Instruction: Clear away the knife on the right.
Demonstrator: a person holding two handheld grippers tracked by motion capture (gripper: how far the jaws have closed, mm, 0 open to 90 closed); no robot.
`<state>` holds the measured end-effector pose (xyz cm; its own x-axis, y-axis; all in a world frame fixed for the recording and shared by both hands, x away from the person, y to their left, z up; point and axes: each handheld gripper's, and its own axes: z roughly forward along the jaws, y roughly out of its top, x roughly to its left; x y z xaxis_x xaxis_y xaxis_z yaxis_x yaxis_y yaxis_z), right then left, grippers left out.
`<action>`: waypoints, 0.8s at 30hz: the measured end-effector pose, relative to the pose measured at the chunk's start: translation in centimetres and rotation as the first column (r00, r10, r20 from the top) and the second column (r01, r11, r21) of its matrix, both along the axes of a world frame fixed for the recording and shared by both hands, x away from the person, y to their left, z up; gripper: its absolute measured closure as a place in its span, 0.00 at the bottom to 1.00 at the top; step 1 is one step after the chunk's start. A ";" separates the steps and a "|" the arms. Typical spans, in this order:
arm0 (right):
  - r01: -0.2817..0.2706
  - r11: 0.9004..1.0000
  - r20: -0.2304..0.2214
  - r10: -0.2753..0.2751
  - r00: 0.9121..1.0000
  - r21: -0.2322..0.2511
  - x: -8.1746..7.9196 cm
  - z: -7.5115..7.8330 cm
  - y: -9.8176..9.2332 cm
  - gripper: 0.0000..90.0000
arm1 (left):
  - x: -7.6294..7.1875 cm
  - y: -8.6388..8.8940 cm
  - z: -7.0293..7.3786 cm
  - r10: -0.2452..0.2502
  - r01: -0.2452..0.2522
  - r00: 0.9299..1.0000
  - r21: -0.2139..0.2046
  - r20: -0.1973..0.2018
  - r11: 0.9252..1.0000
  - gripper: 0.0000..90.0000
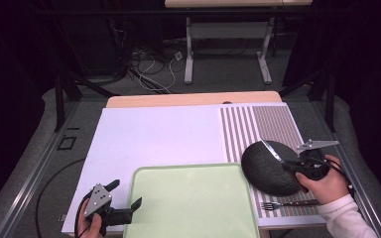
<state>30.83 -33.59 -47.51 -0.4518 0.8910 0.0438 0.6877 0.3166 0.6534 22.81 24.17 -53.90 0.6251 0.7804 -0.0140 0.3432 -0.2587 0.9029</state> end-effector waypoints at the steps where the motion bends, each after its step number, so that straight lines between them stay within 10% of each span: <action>1: 0.000 1.000 0.002 0.000 1.000 0.008 -0.2 0.0 0.1 0.86 | 0.0 0.0 0.0 -0.002 0.002 1.000 -0.004 -0.003 1.000 0.03; 24: -0.100 0.993 0.027 0.099 0.995 0.054 -5.3 -1.5 4.4 0.86 | 0.0 -0.1 0.0 -0.006 0.006 1.000 -0.001 0.000 1.000 0.03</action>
<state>25.55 -29.23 -49.04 -0.5399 0.8380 0.0795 0.6381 0.3458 0.6879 22.78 24.09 -53.88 0.6301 0.7763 -0.0150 0.3416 -0.2598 0.9032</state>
